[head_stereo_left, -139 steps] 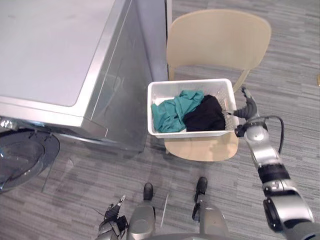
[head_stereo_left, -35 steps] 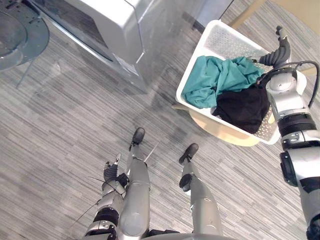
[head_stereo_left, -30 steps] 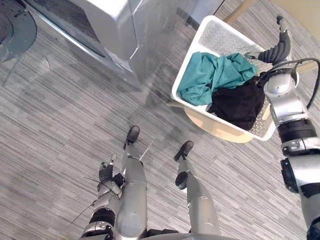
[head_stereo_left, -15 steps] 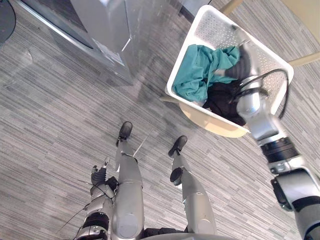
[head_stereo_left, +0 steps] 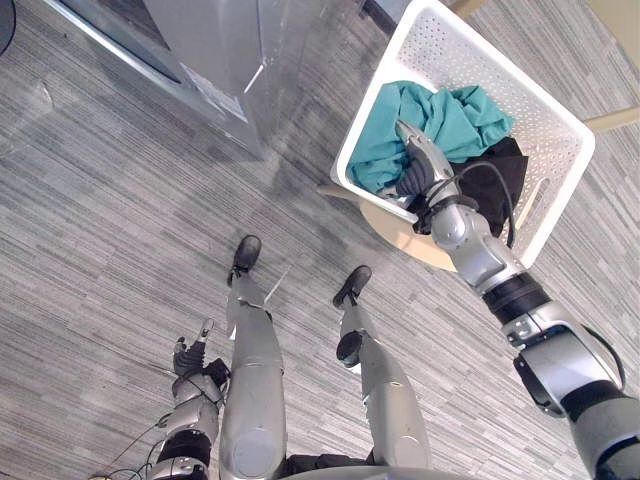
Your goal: Pick up the laundry basket with both hands and put the clothes into the washing machine.
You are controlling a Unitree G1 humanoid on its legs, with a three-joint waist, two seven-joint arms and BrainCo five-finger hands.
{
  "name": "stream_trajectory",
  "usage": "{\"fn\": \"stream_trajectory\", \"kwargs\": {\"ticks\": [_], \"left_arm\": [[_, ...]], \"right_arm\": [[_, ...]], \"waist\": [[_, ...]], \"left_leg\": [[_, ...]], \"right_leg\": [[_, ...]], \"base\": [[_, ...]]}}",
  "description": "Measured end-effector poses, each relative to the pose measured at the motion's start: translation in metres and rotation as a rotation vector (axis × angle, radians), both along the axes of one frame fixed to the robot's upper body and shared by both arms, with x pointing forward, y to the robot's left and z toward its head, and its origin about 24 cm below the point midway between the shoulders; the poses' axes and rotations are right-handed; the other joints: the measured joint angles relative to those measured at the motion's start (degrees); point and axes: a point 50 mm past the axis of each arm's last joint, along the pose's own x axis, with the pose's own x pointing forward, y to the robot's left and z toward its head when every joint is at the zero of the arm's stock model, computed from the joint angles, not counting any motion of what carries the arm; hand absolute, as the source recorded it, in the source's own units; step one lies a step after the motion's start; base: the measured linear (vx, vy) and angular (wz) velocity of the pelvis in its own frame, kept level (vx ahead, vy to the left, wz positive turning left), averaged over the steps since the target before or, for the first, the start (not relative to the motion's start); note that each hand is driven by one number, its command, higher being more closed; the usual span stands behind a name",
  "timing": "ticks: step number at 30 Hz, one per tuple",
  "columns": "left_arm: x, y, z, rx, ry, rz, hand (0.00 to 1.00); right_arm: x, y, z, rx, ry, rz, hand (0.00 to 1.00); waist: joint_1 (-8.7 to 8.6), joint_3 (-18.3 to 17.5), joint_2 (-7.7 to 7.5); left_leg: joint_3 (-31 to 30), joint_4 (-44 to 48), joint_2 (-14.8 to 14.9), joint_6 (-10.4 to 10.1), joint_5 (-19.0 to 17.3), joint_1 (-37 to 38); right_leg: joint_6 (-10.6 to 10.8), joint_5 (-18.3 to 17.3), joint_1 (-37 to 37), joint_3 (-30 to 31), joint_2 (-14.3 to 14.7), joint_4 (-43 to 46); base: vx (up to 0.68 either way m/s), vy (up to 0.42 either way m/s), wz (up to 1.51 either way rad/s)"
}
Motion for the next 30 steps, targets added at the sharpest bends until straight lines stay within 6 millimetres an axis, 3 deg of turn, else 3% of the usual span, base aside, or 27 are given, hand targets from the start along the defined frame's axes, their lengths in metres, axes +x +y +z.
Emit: {"fn": "stream_trajectory", "kwargs": {"ticks": [5,7,8,11,14,16,19,24,26,28,30], "left_arm": [[0.004,-0.002,0.003,0.026,-0.019,-0.012,0.00],[0.005,-0.004,0.004,0.033,-0.030,-0.020,0.00],[0.007,-0.008,0.004,0.036,-0.028,-0.033,0.00],[0.015,-0.024,0.005,0.015,-0.046,-0.064,0.00],[0.019,-0.033,0.005,0.000,-0.063,-0.091,0.00],[0.019,-0.041,0.003,-0.017,-0.064,-0.104,0.00],[0.015,-0.050,-0.002,-0.047,-0.048,-0.103,0.00],[0.011,-0.050,-0.006,-0.058,-0.035,-0.095,0.00],[0.010,-0.052,-0.007,-0.075,-0.034,-0.103,0.00],[0.006,-0.048,-0.009,-0.080,-0.022,-0.082,0.00],[0.004,-0.048,-0.010,-0.088,-0.016,-0.079,0.00]], "right_arm": [[0.016,-0.005,0.049,0.087,-0.066,-0.042,0.00],[0.021,-0.015,0.066,0.141,-0.085,-0.089,0.00],[0.024,-0.025,0.073,0.170,-0.086,-0.127,1.00],[0.030,-0.057,0.084,0.238,-0.071,-0.244,1.00],[0.030,-0.071,0.077,0.262,-0.041,-0.288,1.00],[0.029,-0.081,0.076,0.279,-0.034,-0.307,1.00],[0.027,-0.095,0.056,0.283,0.012,-0.345,1.00],[0.019,-0.109,-0.021,0.286,0.207,-0.413,1.00],[0.010,-0.111,-0.065,0.296,0.331,-0.448,1.00],[0.003,-0.109,-0.086,0.330,0.370,-0.461,1.00],[-0.005,-0.115,-0.103,0.338,0.419,-0.483,1.00]], "waist": [[0.19,0.55,0.81],[1.03,0.74,1.13],[1.93,1.04,1.81],[4.05,0.95,4.44],[5.02,0.43,5.69],[5.22,-0.90,7.07],[6.06,-2.64,8.24],[5.75,-4.37,8.09],[5.50,-4.37,8.08],[4.57,-4.37,8.06],[4.52,-4.34,7.99]], "left_leg": [[0.12,3.45,0.01,0.05,-1.43,-3.71],[0.07,3.89,-0.03,-0.12,-1.67,-4.81],[0.09,3.97,-0.10,-0.12,-1.66,-5.41],[-0.96,4.99,-0.39,-0.12,-1.65,-6.77],[-1.58,5.59,-0.99,-0.11,-1.65,-7.14],[-2.21,5.53,-1.20,-0.11,-1.65,-8.12],[-2.13,5.33,-1.79,-0.07,-1.62,-8.20],[-2.04,5.45,-2.43,0.11,-1.49,-7.17],[-1.78,5.46,-2.95,0.81,-0.94,-6.42],[-1.59,5.62,-3.18,1.18,-0.41,-5.65],[-1.00,5.72,-3.18,1.15,-0.35,-4.08]], "right_leg": [[0.81,0.32,-2.14,1.05,0.36,-0.32],[0.93,0.35,-2.83,1.46,0.48,-1.16],[1.19,0.28,-3.25,1.72,0.56,-1.65],[3.42,-1.10,-3.57,2.19,0.98,-1.88],[3.54,-1.19,-3.54,2.28,0.73,-1.78],[5.47,-2.62,-4.07,2.12,0.73,-1.78],[5.75,-2.84,-4.39,2.25,-0.04,-1.58],[5.60,-2.74,-3.54,2.51,-0.58,-0.11],[5.01,-2.31,-3.37,2.66,-0.97,1.12],[2.96,-0.75,-2.51,3.49,-1.26,1.20],[2.51,0.47,-1.36,4.14,-1.37,1.53]], "base": [[-0.06,0.047,-0.11],[-0.08,0.067,-0.05],[-0.08,0.062,-0.08],[-0.05,0.063,0.01],[-0.03,0.071,0.06],[-0.02,0.069,0.11],[0.00,0.060,0.04],[0.03,0.047,0.11],[0.07,0.037,0.14],[0.08,0.023,0.18],[0.08,0.019,0.05]]}}
